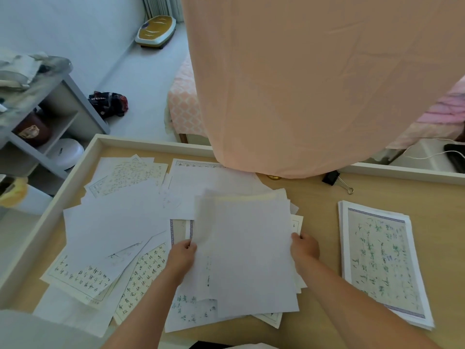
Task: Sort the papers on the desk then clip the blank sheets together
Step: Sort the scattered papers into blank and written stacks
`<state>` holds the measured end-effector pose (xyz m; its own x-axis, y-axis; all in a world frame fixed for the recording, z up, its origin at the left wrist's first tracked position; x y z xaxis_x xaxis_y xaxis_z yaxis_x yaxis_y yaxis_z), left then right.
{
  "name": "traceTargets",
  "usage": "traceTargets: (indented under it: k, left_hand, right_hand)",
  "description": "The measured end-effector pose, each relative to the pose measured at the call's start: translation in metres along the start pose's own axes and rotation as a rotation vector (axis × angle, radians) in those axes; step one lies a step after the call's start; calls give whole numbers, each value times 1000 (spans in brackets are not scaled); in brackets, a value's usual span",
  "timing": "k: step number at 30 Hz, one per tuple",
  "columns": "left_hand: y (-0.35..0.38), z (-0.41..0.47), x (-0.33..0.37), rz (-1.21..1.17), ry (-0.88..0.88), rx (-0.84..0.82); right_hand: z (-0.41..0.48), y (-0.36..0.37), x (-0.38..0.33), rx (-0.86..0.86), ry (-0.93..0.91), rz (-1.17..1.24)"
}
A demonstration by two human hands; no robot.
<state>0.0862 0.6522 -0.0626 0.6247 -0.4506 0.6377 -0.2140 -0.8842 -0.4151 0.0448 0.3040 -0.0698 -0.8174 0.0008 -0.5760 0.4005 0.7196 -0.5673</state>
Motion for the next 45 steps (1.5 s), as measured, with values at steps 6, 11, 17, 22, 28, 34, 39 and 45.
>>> traceTargets:
  k: [6,11,17,22,28,34,39,45]
  left_hand:
    - [30,-22,0,-137,-239,-254]
    - [48,-29,2,-29,-141,-190]
    - [65,-53,-1,-2,-219,-325]
    - [65,-60,-7,-53,-212,-145]
    - [84,-66,-5,18,-101,-54]
    - [69,-66,-11,-64,-72,157]
    - [64,-67,-23,-138,-70,102]
    - [54,-71,-32,-222,-140,198]
  right_hand:
    - [4,-20,3,-228,10,31]
    - [4,-30,10,-194,-102,-161]
    - [6,-32,7,-308,-145,-212]
    - [0,-27,9,-645,-199,-350]
    - [-23,-3,9,-700,-314,-367]
    - [-31,-10,3,-659,-184,-210]
    - [-8,-24,8,-448,-4,81]
    - [2,-46,-20,-203,-272,-6]
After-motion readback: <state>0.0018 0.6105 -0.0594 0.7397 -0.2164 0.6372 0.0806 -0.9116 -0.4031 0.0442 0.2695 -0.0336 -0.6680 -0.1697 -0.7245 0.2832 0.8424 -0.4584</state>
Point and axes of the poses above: each hand's wrist, its own z-axis towards the middle knuckle, its own y-axis out of the palm, x = y × z, the point moved 5 cm from there along z, towards the middle knuckle, and after that the axes turned 2 degrees about y, right-handed, at the moved point
